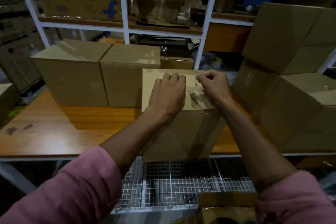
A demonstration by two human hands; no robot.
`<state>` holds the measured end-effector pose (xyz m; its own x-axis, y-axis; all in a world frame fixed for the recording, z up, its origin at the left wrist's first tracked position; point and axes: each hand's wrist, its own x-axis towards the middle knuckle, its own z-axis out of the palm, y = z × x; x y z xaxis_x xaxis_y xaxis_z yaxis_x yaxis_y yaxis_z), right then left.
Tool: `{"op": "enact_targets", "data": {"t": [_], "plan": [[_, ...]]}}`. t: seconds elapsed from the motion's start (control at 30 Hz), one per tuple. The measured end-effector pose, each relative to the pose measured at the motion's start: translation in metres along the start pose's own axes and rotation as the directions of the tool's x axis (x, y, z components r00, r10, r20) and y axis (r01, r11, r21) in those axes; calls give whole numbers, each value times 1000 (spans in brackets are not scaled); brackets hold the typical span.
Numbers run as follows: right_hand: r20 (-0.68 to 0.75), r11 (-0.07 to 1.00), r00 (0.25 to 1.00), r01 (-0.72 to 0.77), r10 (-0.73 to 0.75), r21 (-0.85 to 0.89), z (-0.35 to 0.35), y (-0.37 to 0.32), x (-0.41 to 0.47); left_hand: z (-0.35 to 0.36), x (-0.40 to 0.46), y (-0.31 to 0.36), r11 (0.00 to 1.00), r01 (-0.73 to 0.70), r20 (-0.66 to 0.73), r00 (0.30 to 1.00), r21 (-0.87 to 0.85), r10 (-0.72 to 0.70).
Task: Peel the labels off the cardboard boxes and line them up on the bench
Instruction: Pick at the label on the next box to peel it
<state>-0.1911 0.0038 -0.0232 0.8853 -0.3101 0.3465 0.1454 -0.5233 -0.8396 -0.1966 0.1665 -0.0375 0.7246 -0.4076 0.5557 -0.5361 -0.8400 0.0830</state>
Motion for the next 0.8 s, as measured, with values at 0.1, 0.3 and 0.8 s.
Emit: {"op": "enact_targets", "data": {"t": [0.1, 0.3, 0.8], "plan": [[-68, 995, 998, 5, 2, 99, -26, 2, -23, 0, 0, 37, 993, -24, -111, 994, -119, 11], [-326, 973, 942, 2, 76, 232, -97, 38, -103, 35, -28, 134, 890, -180, -207, 973, -419, 99], [-564, 676, 552, -737, 614, 15, -182, 331, -367, 240, -231, 334, 810, -177, 585, 607, -559, 537]]}}
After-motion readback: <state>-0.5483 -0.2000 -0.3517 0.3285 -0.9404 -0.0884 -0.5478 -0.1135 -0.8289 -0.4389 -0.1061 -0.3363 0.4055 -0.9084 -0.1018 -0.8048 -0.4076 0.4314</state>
